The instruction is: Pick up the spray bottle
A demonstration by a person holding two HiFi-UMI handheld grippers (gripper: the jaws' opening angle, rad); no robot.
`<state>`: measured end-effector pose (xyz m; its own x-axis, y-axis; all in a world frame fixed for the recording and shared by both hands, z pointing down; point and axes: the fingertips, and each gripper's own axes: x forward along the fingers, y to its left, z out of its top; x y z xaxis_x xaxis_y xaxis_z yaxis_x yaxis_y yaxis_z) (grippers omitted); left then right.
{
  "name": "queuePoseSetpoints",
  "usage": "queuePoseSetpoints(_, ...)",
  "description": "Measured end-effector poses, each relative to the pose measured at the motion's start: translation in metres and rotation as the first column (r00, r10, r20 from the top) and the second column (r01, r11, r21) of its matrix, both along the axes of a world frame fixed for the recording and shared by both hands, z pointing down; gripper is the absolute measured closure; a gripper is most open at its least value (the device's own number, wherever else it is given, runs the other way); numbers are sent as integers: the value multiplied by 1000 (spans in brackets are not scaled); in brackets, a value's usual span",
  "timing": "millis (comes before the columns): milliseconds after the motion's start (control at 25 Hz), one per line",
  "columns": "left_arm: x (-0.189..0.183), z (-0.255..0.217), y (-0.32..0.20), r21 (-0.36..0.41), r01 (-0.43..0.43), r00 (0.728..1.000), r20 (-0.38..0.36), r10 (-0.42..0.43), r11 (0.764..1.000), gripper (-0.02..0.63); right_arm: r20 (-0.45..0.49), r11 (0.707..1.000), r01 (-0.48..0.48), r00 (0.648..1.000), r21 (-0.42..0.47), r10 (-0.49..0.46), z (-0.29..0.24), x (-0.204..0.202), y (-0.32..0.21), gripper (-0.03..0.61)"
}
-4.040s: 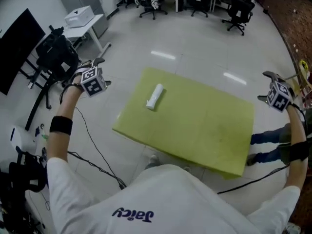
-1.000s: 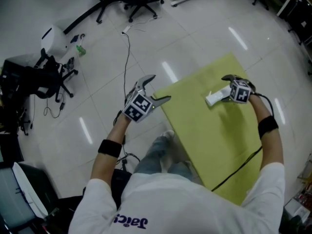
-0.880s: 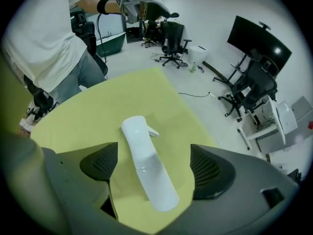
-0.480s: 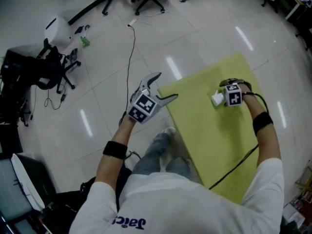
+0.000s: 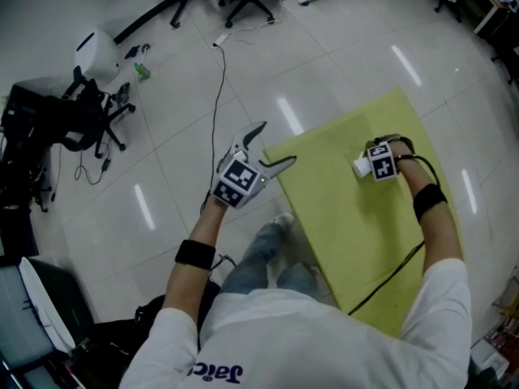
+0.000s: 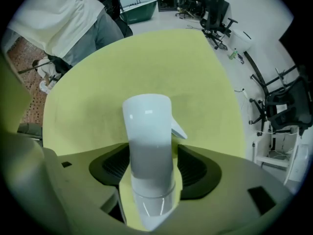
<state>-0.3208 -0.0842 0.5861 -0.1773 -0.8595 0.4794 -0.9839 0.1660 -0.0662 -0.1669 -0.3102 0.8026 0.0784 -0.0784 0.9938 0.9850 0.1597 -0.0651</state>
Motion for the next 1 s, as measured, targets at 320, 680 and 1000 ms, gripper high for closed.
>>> queuePoseSetpoints(320,-5,-8,-1,39,23,1000,0,-23,999,161,40,1000,2,999,16,-2,0,-7,2,328)
queuePoseSetpoints(680,-11,-21,-6,105,44,999,-2,-44,994,161,197,972,-163,961,-168,195,-46,-62,30,328)
queuePoseSetpoints(1000,-12,-40,-13,181,33,999,13,-36,983,161,317,887,-291,856,-359,409,-108,-96,33,328)
